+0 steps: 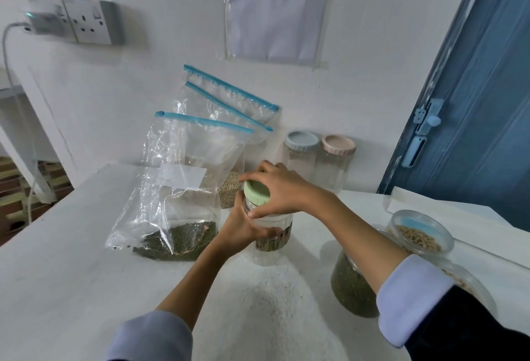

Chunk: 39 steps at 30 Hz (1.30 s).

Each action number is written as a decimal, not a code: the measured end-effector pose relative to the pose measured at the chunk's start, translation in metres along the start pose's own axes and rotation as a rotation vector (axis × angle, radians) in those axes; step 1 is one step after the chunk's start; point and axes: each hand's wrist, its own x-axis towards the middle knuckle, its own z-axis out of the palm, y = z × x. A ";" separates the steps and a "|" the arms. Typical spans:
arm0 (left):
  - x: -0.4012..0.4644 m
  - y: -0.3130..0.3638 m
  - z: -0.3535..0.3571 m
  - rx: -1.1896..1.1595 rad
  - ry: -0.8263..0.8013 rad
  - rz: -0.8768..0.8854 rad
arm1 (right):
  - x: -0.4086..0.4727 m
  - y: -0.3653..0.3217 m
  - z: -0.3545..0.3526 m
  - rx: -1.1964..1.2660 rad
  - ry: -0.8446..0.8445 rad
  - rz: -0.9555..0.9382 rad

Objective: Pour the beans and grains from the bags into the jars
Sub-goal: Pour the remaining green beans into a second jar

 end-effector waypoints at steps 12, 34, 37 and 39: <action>-0.007 0.002 -0.008 0.165 -0.030 0.003 | 0.014 0.081 0.010 0.663 0.431 0.767; -0.025 0.021 -0.016 0.160 -0.152 -0.090 | 0.022 0.094 0.093 -0.051 -0.431 0.738; -0.026 0.043 -0.043 0.305 -0.293 -0.209 | 0.032 0.093 0.061 -0.055 -0.336 0.664; -0.021 0.067 -0.068 0.439 -0.422 -0.307 | 0.043 0.091 0.028 0.099 -0.143 0.626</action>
